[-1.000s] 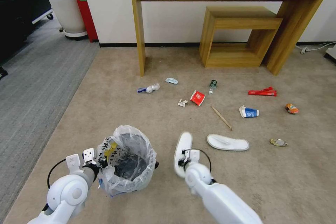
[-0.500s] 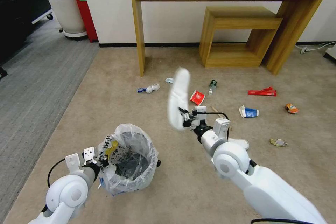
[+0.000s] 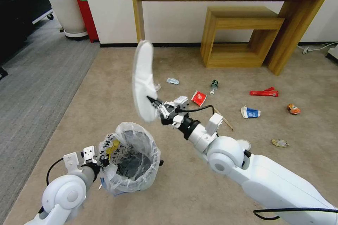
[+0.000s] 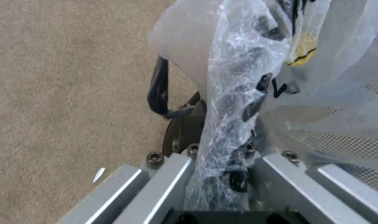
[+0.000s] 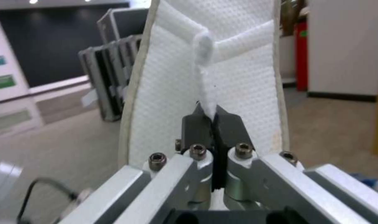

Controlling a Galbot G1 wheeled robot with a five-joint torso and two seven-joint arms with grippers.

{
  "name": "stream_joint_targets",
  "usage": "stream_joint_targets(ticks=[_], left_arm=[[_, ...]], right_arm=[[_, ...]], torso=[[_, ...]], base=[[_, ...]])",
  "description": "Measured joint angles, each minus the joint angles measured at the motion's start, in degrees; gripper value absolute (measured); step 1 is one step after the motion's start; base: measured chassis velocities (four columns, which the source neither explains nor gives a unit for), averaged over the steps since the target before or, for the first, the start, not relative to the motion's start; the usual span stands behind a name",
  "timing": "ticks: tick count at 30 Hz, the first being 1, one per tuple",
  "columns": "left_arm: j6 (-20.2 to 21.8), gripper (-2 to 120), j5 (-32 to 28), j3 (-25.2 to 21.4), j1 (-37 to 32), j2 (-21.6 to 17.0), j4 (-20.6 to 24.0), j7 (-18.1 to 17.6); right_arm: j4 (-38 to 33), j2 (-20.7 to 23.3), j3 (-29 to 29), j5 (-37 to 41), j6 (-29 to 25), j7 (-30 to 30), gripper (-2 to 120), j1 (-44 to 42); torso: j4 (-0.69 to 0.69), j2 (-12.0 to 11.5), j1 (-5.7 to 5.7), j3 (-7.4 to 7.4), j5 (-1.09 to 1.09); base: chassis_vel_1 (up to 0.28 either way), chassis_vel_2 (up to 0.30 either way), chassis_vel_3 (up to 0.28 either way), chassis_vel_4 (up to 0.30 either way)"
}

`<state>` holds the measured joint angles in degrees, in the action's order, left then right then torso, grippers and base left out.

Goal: Pick up the trash bin and place the garbage on the floor into it.

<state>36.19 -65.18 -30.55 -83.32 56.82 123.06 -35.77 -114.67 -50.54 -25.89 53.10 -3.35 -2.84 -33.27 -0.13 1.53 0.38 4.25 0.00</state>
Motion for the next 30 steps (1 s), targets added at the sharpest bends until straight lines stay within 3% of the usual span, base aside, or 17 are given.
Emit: stream_joint_targets(ticks=[1, 4, 11, 30], left_arm=[[0.00, 0, 0.00, 0.00, 0.00, 0.00, 0.00, 0.00], [0.01, 0, -0.43, -0.47, -0.17, -0.59, 0.89, -0.06], [-0.03, 0, -0.48, -0.54, -0.20, -0.53, 1.24, -0.08], [-0.32, 0, -0.05, -1.01, -1.09, 0.06, 2.19, 0.45]], right_arm=[[0.00, 0.00, 0.00, 0.00, 0.00, 0.00, 0, 0.00], [2.93, -0.60, -7.88, -0.72, -2.58, 1.58, 0, 3.28], [6.70, -2.84, -14.98, -2.86, -5.46, 5.34, 0, 6.93], [20.18, -9.15, -23.52, -11.47, -9.09, 8.65, 0, 9.01]], torso=[[0.00, 0.00, 0.00, 0.00, 0.00], [0.00, 0.01, 0.00, 0.00, 0.00], [0.00, 0.00, 0.00, 0.00, -0.01], [0.00, 0.00, 0.00, 0.00, 0.00]], base=[[0.000, 0.000, 0.000, 0.000], [0.000, 0.000, 0.000, 0.000], [0.000, 0.000, 0.000, 0.000], [0.000, 0.000, 0.000, 0.000]])
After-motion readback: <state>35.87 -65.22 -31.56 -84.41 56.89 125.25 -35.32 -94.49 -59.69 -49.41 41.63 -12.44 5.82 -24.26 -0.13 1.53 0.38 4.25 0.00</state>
